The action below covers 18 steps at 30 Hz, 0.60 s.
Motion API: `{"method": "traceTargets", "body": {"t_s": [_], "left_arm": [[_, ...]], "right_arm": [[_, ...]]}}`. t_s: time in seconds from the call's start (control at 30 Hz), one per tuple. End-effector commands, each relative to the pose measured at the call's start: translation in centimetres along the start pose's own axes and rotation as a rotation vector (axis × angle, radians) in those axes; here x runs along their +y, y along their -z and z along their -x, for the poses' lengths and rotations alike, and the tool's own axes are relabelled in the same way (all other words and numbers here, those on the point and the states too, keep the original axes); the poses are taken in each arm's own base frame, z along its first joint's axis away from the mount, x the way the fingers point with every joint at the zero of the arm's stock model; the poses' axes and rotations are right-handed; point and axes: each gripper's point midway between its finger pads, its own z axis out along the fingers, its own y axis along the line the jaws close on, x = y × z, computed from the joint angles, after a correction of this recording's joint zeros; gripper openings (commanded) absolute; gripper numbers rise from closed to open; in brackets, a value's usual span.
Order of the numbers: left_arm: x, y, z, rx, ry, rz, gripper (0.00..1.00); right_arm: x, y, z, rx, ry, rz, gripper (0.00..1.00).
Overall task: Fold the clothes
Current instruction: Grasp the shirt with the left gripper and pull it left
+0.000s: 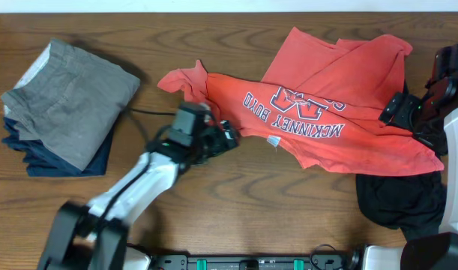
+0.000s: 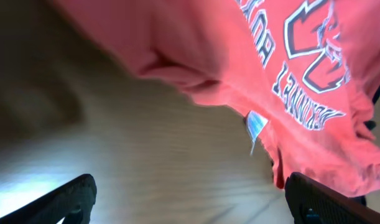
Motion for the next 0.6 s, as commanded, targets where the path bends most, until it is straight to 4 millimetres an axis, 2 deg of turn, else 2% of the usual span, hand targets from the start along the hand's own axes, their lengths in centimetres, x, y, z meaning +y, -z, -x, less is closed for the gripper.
{"method": "traceTargets", "body": {"t_s": [0.0,0.17,0.3,0.47,0.57], "left_arm": [[0.1,-2.5,-0.5,0.015,0.016,-0.013,0.98],[-0.4,-5.3,0.8,-0.034,0.026,-0.075,1.0],[0.6,-6.3,2.5,-0.127,0.022,-0.039,0.82],[0.5,-6.1,3.8,-0.194,0.014,-0.036,0.33],[0.6,-6.0,4.1,-0.201,0.018,-0.036,0.09]], "right_arm": [[-0.1,0.1,0.0,0.003,0.015,0.001,0.99],[-0.2,0.1,-0.2,0.013,0.032,-0.003,0.99],[-0.3,0.1,-0.4,0.017,0.032,-0.004,0.99],[-0.4,0.1,-0.6,0.025,0.033,-0.007,0.99],[-0.4,0.1,-0.6,0.025,0.032,-0.007,0.99]]}}
